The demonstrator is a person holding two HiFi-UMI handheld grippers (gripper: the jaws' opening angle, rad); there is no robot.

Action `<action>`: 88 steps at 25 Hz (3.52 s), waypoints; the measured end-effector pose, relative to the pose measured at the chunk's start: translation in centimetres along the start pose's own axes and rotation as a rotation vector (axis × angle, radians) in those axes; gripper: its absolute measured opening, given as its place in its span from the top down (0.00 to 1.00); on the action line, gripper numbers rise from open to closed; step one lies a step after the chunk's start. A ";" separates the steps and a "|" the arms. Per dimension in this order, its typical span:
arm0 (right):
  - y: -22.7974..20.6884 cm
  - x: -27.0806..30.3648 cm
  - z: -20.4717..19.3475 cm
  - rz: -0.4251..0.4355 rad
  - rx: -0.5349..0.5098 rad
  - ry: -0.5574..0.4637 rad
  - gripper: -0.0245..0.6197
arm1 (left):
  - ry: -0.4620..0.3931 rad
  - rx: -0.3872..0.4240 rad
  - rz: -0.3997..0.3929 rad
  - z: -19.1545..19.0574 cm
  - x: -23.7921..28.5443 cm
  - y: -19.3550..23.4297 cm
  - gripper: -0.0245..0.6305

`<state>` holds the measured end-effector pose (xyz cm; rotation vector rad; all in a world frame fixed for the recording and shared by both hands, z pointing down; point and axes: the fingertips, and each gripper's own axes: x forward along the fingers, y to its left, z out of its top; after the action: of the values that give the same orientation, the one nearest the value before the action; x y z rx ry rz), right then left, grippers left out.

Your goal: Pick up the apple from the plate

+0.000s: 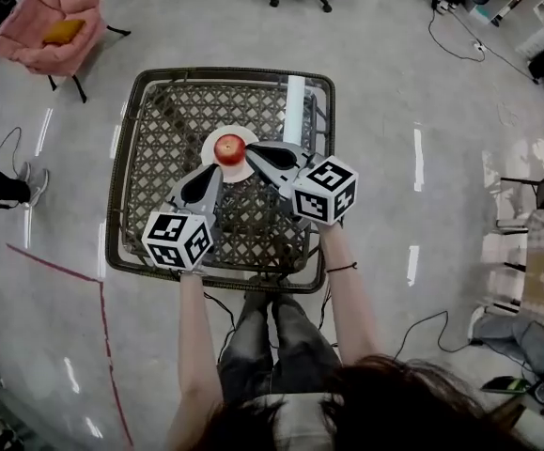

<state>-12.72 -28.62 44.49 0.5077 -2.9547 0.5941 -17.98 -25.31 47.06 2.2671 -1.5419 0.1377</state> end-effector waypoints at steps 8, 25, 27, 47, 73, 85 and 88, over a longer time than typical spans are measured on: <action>-2.6 1.0 -3.2 -0.011 0.024 0.027 0.95 | 0.064 0.006 -0.033 -3.4 2.4 1.1 0.94; -7.0 1.8 -7.5 -0.029 0.043 0.046 0.95 | 0.092 0.067 0.007 -6.6 6.0 4.0 0.70; -7.1 1.8 -7.5 -0.028 0.044 0.048 0.95 | 0.089 0.069 0.017 -6.6 6.1 4.3 0.65; -8.5 2.3 -9.0 -0.037 0.065 0.059 0.95 | 0.100 0.097 0.000 -7.6 8.1 5.2 0.46; -10.2 1.6 -10.1 -0.064 0.105 0.063 0.95 | 0.144 0.183 -0.045 -8.4 11.5 5.5 0.38; -10.5 1.6 -10.0 -0.076 0.110 0.053 0.95 | 0.138 0.195 -0.061 -8.3 11.8 5.4 0.38; -10.4 1.6 -10.0 -0.078 0.105 0.054 0.95 | 0.134 0.187 -0.057 -8.4 11.7 5.4 0.38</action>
<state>-10.57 -34.26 57.73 0.6024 -2.8495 0.7449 -17.24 -34.08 59.64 2.3872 -1.4465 0.4256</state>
